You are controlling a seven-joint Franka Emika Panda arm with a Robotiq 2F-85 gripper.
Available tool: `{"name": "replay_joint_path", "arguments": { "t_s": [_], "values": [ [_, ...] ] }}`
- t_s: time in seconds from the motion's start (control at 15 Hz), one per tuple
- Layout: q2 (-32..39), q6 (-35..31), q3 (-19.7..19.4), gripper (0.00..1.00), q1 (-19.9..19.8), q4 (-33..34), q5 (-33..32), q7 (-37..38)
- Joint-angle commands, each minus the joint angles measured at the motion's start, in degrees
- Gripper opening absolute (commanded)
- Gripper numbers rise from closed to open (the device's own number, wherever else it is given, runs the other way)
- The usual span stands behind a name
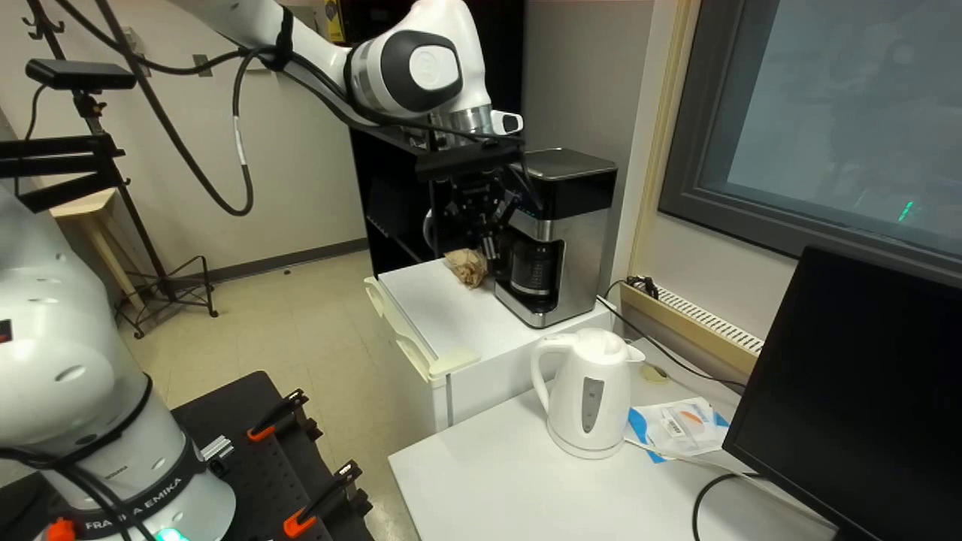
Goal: Press a button on the coffeemaker
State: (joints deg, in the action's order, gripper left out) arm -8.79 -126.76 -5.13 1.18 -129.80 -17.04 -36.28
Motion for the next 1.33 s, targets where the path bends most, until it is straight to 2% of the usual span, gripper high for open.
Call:
{"name": "replay_joint_path", "arguments": {
  "t_s": [0.0, 0.2, 0.47, 1.27],
  "values": [
    [3.21, -8.89, 1.49, 0.0, -0.36, 0.76, -3.35, -1.0],
    [4.85, -18.06, 2.37, 0.0, -0.58, -0.19, -6.9, -0.4],
    [6.69, -26.52, 3.19, 0.0, -0.6, -0.71, -10.52, -0.07],
    [12.03, -40.0, 3.84, 0.0, -0.94, 0.53, -17.35, 0.51]
  ]
}}
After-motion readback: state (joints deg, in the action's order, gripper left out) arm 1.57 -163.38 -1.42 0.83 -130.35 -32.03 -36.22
